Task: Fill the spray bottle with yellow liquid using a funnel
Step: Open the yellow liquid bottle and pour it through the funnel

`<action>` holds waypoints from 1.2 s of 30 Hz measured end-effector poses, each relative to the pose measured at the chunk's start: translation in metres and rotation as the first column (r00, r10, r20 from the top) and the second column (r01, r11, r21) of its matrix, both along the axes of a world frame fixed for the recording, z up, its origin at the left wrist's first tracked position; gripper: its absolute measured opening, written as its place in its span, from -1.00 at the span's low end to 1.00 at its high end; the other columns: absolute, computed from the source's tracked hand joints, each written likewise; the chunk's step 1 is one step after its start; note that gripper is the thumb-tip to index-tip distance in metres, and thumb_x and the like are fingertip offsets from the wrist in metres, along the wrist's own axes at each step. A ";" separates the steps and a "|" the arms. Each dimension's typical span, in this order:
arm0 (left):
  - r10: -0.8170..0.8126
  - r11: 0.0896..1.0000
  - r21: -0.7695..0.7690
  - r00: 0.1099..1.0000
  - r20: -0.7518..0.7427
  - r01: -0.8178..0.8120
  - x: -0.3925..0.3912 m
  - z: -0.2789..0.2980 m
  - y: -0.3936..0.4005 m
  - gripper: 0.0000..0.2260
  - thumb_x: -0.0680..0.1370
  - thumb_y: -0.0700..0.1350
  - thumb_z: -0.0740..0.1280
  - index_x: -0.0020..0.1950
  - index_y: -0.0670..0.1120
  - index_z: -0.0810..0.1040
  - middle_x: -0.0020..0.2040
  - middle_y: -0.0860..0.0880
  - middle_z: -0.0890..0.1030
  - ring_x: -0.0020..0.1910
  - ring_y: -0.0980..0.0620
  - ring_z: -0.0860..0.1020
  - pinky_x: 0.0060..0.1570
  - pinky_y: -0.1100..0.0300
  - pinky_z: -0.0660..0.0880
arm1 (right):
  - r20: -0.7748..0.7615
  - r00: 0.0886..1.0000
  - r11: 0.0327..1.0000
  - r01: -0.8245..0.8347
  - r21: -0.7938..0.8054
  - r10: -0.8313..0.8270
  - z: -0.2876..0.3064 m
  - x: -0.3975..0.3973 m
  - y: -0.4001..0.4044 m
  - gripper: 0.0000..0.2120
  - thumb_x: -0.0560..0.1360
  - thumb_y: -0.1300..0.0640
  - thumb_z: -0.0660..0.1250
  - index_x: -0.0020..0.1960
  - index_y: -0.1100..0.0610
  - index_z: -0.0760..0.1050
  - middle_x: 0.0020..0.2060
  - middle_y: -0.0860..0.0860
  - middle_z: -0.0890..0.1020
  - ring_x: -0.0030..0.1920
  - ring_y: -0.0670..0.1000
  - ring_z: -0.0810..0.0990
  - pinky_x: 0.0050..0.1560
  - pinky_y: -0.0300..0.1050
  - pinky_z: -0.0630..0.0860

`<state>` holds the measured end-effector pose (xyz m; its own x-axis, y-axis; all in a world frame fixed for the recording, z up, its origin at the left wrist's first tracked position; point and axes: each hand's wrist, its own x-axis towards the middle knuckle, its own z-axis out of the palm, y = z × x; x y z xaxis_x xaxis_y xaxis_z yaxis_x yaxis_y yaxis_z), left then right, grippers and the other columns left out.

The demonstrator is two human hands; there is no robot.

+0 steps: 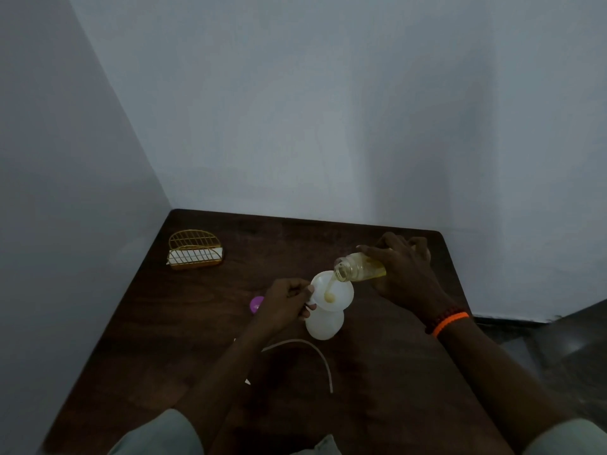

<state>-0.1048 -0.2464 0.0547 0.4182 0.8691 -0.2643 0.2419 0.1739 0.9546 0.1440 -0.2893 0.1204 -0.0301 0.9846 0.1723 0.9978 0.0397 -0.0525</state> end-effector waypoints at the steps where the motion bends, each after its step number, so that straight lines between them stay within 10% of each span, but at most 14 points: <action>1: 0.000 1.000 -0.002 1.000 -0.001 0.000 0.000 0.001 0.000 -0.82 0.64 -0.15 0.29 0.03 -0.21 0.65 -0.18 -0.17 0.69 -0.37 0.05 0.59 -0.30 0.16 0.57 | 0.000 1.000 1.000 0.000 0.001 0.000 0.000 0.000 0.000 -0.34 0.25 0.06 0.59 0.33 -0.10 0.53 0.03 0.01 0.53 0.08 0.06 0.52 0.21 0.14 0.27; 36: -0.005 1.000 -0.008 1.000 -0.020 0.004 0.000 -0.004 0.002 -0.83 0.63 -0.12 0.31 0.02 -0.18 0.66 -0.17 -0.16 0.70 -0.36 0.04 0.61 -0.29 0.16 0.58 | 0.015 1.000 1.000 -0.012 0.000 0.012 0.001 0.000 0.001 -0.36 0.27 0.06 0.55 0.34 -0.13 0.51 0.04 -0.01 0.50 0.10 0.04 0.50 0.23 0.12 0.22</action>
